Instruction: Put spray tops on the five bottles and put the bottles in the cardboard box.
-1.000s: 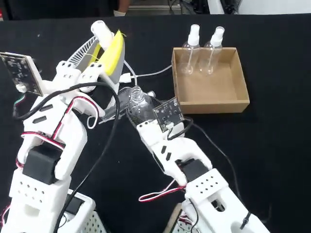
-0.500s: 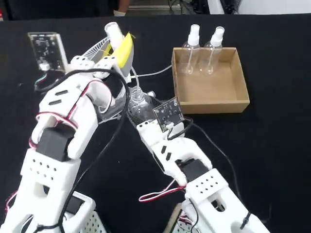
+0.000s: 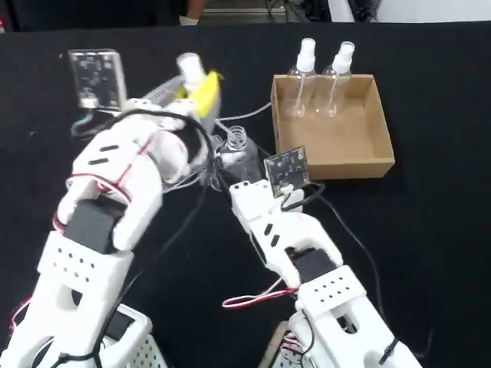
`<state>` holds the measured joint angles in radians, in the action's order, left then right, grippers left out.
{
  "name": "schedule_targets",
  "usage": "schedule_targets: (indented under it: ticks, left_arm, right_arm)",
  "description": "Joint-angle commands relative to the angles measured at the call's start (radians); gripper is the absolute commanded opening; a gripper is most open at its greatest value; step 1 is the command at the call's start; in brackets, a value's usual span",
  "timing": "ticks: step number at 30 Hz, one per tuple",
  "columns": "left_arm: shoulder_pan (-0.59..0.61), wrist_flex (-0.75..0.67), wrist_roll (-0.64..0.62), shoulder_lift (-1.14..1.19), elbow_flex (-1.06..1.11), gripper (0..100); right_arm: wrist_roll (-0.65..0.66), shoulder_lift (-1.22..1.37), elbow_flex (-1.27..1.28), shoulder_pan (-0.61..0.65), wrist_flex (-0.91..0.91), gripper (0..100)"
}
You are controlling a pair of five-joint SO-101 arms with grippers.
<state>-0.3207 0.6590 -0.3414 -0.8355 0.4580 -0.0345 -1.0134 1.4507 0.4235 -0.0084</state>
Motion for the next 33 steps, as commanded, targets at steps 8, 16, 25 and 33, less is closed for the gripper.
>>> schedule_targets:
  ticks: [8,16,25,33]
  left_arm:
    - [-0.124,-0.143,0.002,-0.014,0.136,24]
    - [-0.041,-0.138,0.002,-0.014,0.131,24]
    - [0.045,0.144,0.003,-0.014,0.03,24]
    - [0.054,0.057,0.003,-0.012,0.033,24]
  right_arm:
    - [-0.009,-0.035,-0.035,-0.015,-0.023,1.1]
    - [-0.009,-0.035,-0.035,-0.017,-0.023,1.1]
    - [-0.009,-0.035,-0.025,-0.017,-0.023,1.1]
    - [-0.009,-0.035,-0.01,-0.023,-0.023,1.1]
